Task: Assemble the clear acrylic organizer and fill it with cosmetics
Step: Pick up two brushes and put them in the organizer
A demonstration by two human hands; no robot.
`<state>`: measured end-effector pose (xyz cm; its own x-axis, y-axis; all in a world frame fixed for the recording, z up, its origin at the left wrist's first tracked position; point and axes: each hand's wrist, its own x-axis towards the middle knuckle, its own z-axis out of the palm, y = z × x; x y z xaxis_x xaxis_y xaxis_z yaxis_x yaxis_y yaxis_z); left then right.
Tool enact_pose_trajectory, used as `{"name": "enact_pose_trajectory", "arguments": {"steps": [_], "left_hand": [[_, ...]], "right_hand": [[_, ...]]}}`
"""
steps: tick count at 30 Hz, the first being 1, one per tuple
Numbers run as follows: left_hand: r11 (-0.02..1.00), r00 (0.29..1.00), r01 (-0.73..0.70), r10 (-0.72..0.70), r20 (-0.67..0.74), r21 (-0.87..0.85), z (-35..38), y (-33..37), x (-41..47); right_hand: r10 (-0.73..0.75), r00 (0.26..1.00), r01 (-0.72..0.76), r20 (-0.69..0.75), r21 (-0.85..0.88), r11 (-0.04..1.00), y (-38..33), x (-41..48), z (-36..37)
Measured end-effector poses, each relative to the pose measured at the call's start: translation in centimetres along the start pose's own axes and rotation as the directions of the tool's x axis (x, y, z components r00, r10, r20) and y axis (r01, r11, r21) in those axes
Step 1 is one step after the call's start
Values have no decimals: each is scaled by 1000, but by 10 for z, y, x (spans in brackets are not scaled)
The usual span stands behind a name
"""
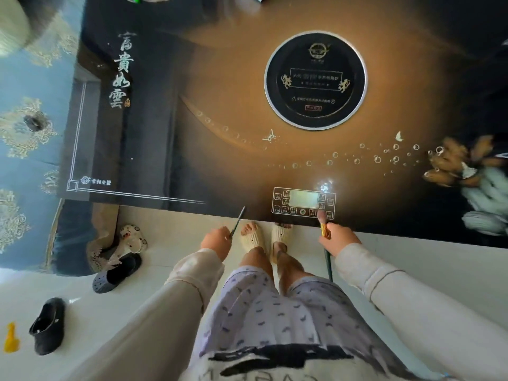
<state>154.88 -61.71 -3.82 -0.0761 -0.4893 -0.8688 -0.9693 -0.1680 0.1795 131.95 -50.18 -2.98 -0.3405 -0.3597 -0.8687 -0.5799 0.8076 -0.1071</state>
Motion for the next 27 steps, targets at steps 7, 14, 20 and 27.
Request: {"name": "enact_pose_trajectory", "arguments": {"steps": [7, 14, 20, 27], "left_hand": [[996, 996, 81, -82, 21, 23, 16, -55, -36], [967, 999, 5, -16, 42, 254, -3, -48, -41], [903, 990, -136, 135, 32, 407, -42, -6, -24], [777, 964, -253, 255, 79, 577, -58, 34, -7]], "right_hand": [[75, 993, -76, -90, -16, 997, 55, -33, 13], [205, 971, -166, -127, 265, 950, 73, -57, 25], [332, 938, -247, -102, 477, 843, 81, -91, 64], [439, 897, -391, 57, 567, 725, 69, -124, 135]]}}
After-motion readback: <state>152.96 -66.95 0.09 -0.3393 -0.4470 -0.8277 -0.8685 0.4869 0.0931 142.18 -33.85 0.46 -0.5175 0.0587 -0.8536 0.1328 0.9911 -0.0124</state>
